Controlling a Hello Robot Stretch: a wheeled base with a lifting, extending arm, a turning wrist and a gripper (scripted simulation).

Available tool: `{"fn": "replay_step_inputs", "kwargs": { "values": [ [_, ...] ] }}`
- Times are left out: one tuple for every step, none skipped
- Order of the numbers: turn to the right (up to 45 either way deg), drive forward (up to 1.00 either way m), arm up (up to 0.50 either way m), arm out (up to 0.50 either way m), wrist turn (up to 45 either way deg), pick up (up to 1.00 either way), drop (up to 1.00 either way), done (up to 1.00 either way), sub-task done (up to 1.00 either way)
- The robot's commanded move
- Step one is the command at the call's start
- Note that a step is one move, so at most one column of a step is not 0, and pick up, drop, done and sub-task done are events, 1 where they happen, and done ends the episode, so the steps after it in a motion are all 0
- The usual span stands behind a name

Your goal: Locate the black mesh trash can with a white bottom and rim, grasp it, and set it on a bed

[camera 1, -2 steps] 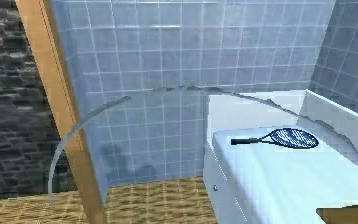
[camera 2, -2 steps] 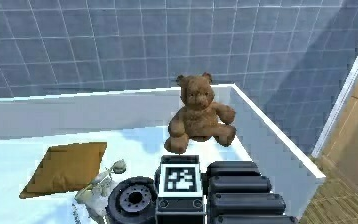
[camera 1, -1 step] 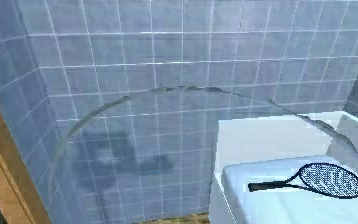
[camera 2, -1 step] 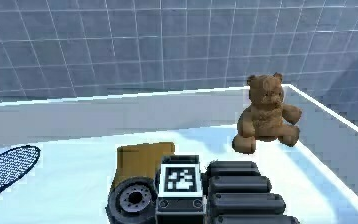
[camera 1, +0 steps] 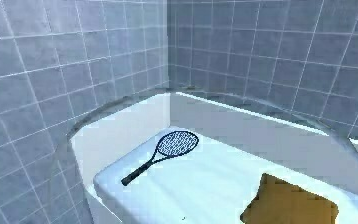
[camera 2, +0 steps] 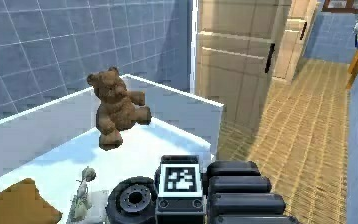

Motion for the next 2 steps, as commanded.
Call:
{"fn": "replay_step_inputs", "kwargs": {
  "values": [
    [45.0, 0.0, 0.0, 0.0, 0.0, 0.0, 0.0, 0.0, 0.0],
    [45.0, 0.0, 0.0, 0.0, 0.0, 0.0, 0.0, 0.0, 0.0]
  ]
}}
